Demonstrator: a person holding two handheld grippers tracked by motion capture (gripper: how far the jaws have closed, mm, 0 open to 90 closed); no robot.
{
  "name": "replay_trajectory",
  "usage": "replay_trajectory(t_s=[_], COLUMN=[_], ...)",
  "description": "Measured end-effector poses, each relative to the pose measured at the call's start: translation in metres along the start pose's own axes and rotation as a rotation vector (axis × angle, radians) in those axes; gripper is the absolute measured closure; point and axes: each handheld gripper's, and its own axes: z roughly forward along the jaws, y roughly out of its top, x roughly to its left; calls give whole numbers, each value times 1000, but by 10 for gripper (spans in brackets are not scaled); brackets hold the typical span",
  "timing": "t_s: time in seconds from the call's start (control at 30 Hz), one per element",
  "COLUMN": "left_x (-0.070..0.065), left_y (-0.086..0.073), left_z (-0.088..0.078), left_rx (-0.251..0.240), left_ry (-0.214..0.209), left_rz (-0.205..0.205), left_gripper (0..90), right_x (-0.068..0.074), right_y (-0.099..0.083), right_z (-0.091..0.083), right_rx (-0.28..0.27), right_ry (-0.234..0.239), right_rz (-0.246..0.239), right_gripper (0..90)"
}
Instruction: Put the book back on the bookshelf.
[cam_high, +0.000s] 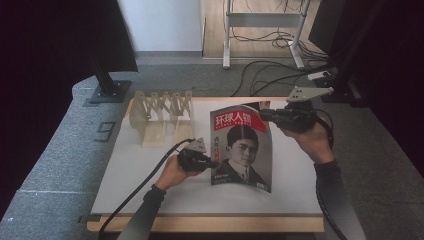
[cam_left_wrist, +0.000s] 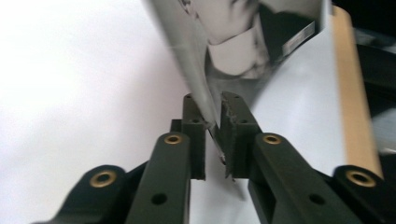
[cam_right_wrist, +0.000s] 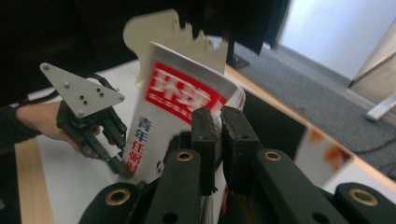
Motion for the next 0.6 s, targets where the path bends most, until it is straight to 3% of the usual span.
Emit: replay_trajectory(t_s=[0.13, 0.2, 0.4, 0.6], left_x=[-2, -3, -6, -6], left_y=[-2, -8, -12, -12], left_z=[-9, -6, -5, -5], left_rx=[0, 25, 15, 15], left_ry=[95, 91, 94, 93], left_rz=[42, 59, 59, 57], left_gripper=[872, 873, 867, 863], right_x=[0, 0, 1, 1], right_y=[0, -4, -10, -11], right_z=[-7, -7, -9, -10], right_rx=[0, 17, 38, 38], right_ry=[-38, -54, -90, -89], right_rz=[-15, -25, -52, -56], right_gripper=[833, 832, 831, 827])
